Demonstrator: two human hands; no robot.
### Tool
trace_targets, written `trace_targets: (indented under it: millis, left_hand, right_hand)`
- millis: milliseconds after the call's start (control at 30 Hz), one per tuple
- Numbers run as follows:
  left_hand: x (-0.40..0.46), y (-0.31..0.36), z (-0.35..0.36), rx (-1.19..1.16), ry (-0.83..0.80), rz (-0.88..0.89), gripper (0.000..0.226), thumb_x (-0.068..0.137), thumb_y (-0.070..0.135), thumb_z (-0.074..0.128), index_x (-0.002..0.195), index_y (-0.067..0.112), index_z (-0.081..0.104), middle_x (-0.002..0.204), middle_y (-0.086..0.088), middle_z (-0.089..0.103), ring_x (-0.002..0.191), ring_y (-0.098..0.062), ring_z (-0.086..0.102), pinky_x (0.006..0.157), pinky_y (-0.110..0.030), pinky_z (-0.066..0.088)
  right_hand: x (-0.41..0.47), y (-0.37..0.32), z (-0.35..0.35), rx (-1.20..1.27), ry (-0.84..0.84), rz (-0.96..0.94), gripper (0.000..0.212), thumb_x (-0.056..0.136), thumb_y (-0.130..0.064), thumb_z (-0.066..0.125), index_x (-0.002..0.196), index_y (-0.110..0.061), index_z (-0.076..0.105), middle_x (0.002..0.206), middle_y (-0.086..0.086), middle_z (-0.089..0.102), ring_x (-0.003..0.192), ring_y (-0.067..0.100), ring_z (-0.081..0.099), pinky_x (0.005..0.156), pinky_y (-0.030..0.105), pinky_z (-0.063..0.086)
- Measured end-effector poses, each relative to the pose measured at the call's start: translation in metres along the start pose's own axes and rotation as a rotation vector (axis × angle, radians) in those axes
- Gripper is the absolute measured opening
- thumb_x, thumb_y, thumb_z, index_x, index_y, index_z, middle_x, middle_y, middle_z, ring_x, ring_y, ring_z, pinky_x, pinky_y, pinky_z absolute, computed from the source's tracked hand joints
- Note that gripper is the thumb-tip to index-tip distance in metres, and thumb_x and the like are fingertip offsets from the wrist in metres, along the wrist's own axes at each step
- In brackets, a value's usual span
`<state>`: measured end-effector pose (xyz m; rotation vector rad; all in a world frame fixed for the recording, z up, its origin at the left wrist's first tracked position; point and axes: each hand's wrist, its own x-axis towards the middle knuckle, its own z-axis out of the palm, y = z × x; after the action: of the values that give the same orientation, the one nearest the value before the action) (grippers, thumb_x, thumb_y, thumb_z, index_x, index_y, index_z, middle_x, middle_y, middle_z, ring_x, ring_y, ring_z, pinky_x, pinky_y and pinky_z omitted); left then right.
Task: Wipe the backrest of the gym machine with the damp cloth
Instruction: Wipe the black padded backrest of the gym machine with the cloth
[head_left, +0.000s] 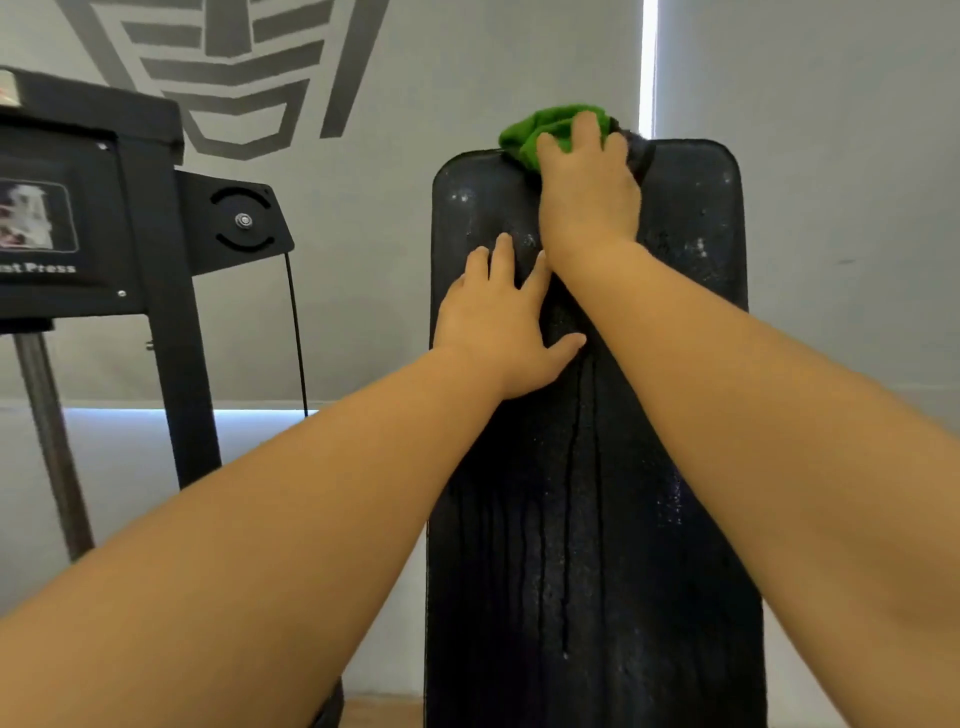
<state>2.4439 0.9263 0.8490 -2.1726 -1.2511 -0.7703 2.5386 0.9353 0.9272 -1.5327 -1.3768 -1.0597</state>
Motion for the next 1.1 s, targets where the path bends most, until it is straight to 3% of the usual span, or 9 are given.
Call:
trace_targets:
  millis: [167,267,333,400,500,667,833,1000,1100]
  left_hand:
    - [-0.002,0.0,-0.002,-0.024,-0.019,0.016,0.078,0.085,0.061,0.039,0.149,0.024,0.013,0.157,-0.012,-0.001,0.142,-0.033,0.002,0.112,-0.043,0.022]
    - [-0.001,0.001,-0.006,0.073,-0.069,0.041,0.07,0.09,0.048,0.03,0.149,0.015,0.011,0.155,-0.015,0.008,0.14,-0.037,0.008,0.113,-0.044,0.02]
    - [-0.001,0.0,-0.008,0.163,-0.107,0.097,0.064,0.094,0.04,0.02,0.149,0.012,0.002,0.157,-0.013,0.004,0.142,-0.034,0.006,0.116,-0.046,0.012]
    - [-0.002,0.001,-0.011,0.204,-0.123,0.126,0.063,0.097,0.04,0.019,0.15,0.013,-0.002,0.158,-0.011,0.0,0.144,-0.032,0.003,0.117,-0.046,0.008]
    - [-0.003,-0.001,-0.011,0.113,-0.121,0.081,0.068,0.091,0.049,0.02,0.15,0.017,0.006,0.157,-0.01,0.006,0.142,-0.033,0.005,0.116,-0.042,0.015]
    - [-0.001,-0.006,0.001,0.005,0.002,0.016,0.085,0.082,0.072,0.032,0.15,0.03,0.001,0.158,-0.008,-0.003,0.142,-0.031,0.001,0.113,-0.041,0.02]
    - [-0.001,-0.007,0.003,0.01,-0.009,0.037,0.089,0.082,0.074,0.03,0.15,0.028,-0.004,0.157,-0.009,-0.008,0.143,-0.032,-0.003,0.115,-0.042,0.016]
    - [0.0,-0.008,0.003,0.049,-0.005,0.059,0.09,0.082,0.074,0.03,0.15,0.026,-0.006,0.157,-0.012,-0.01,0.143,-0.034,-0.003,0.115,-0.042,0.014]
    - [-0.001,-0.006,0.007,0.049,0.014,0.054,0.091,0.083,0.072,0.032,0.15,0.025,-0.006,0.157,-0.014,-0.01,0.143,-0.034,-0.003,0.115,-0.042,0.012]
  right_hand:
    - [0.011,-0.016,0.008,0.259,-0.034,0.191,0.041,0.092,-0.002,0.042,0.129,-0.016,0.05,0.138,0.011,0.039,0.122,0.03,0.038,0.095,0.035,0.039]
    - [0.015,-0.043,0.011,0.45,-0.174,-0.062,0.044,0.089,-0.005,0.046,0.13,-0.021,0.053,0.138,0.004,0.046,0.124,0.026,0.041,0.101,0.035,0.037]
    - [0.012,-0.057,0.012,0.38,-0.273,-0.25,0.036,0.089,-0.013,0.051,0.124,-0.02,0.057,0.135,0.002,0.047,0.12,0.026,0.042,0.095,0.035,0.039]
    - [0.009,-0.063,0.014,0.251,-0.282,-0.312,0.034,0.088,-0.013,0.054,0.122,-0.018,0.055,0.133,0.004,0.043,0.117,0.028,0.04,0.088,0.037,0.04]
    - [0.012,-0.05,0.009,0.154,-0.178,-0.206,0.036,0.088,-0.005,0.051,0.122,-0.013,0.049,0.134,0.007,0.04,0.119,0.032,0.038,0.09,0.04,0.038]
    - [0.0,0.045,-0.004,-0.037,0.001,0.249,0.035,0.087,-0.006,0.052,0.122,-0.01,0.048,0.132,0.012,0.043,0.116,0.04,0.04,0.09,0.046,0.038]
    - [-0.025,0.095,-0.013,0.202,0.056,0.757,0.053,0.083,-0.002,0.046,0.134,-0.01,0.032,0.134,0.015,0.043,0.12,0.042,0.039,0.096,0.046,0.035]
    - [-0.014,0.077,0.0,0.135,0.153,0.674,0.054,0.083,0.004,0.045,0.135,-0.013,0.04,0.141,0.017,0.03,0.122,0.04,0.032,0.101,0.043,0.032]
    - [-0.005,0.044,0.003,0.227,0.164,0.453,0.046,0.089,0.0,0.043,0.133,-0.016,0.047,0.143,0.015,0.03,0.123,0.036,0.034,0.098,0.04,0.034]
